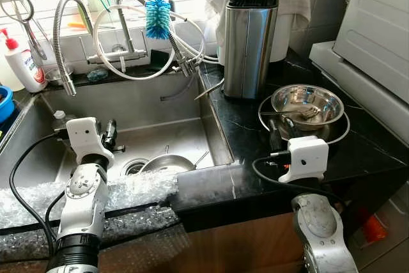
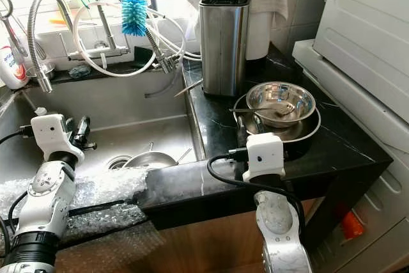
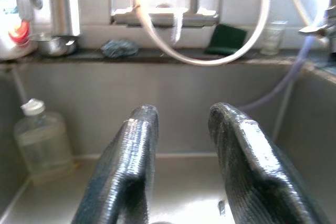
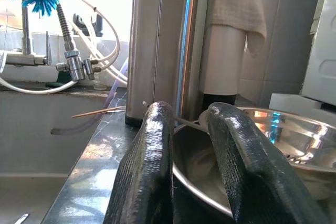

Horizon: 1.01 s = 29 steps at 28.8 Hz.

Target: Kitchen organization

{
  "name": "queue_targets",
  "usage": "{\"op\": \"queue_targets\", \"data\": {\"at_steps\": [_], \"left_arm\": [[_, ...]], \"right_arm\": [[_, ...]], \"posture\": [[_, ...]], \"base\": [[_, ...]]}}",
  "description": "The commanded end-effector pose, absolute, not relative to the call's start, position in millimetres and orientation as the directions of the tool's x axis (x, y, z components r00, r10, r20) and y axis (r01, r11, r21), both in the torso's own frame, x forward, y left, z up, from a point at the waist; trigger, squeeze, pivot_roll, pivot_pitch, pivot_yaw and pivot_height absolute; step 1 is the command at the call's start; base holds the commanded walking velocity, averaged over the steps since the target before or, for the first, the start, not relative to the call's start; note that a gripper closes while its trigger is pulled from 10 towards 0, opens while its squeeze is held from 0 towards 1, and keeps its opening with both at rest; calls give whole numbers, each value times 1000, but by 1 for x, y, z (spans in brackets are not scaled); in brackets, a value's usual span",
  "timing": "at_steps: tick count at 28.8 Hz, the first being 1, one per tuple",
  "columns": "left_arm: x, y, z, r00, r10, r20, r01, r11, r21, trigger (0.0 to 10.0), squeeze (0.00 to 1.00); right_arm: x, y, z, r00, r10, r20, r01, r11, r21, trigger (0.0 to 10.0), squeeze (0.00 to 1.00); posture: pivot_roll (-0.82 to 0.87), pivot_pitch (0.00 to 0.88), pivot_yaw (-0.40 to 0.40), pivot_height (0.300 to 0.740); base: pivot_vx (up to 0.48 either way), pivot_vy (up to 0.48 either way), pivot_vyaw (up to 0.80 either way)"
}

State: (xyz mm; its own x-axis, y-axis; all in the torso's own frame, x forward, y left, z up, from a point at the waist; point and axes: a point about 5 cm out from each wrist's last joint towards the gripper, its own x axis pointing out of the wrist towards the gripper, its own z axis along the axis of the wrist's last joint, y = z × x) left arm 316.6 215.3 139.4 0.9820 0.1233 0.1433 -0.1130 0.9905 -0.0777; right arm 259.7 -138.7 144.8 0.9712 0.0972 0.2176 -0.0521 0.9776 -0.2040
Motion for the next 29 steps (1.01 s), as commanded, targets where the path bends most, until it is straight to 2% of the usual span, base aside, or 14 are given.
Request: {"op": "queue_targets", "data": {"at_steps": [1,6,8,12,17,19,21,28,29], "left_arm": [[316,212,149,975,105,194,-90,992,-86,10000,0],[317,211,165,965,86,250,-77,996,-45,10000,0],[315,213,196,937,54,346,-54,998,-8,10000,0],[301,217,212,918,19,397,-32,999,26,10000,0],[288,217,210,922,-44,385,30,999,42,10000,0],[277,215,203,933,-112,343,96,993,63,10000,0],[271,217,197,944,-126,306,110,992,69,10000,0],[251,219,185,960,-105,258,100,994,33,10000,0],[245,219,180,965,-62,257,62,998,6,10000,0]], "right_arm": [[262,-135,147,969,107,223,-61,977,-203,10000,0],[263,-134,147,968,109,225,-63,977,-203,10000,0],[262,-133,146,967,112,227,-66,977,-201,10000,0],[262,-133,147,967,111,231,-64,978,-200,10000,0],[262,-133,146,967,108,232,-62,978,-199,10000,0],[262,-133,146,966,110,233,-64,978,-198,10000,0],[262,-133,146,966,112,234,-65,978,-197,10000,0],[262,-133,146,965,116,237,-69,978,-197,10000,0],[262,-134,146,965,114,237,-67,978,-196,10000,0]], "posture": [[-82,0,92,740],[-81,0,93,740],[-80,0,101,740],[-81,0,109,740],[-77,0,113,740],[-74,0,113,740],[-72,0,113,740],[-72,0,115,740],[-74,0,118,740]], "base": [[0,0,0],[0,0,0],[0,0,0],[0,0,0],[0,0,0],[0,0,0],[0,0,0],[0,0,0],[0,0,0]]}}
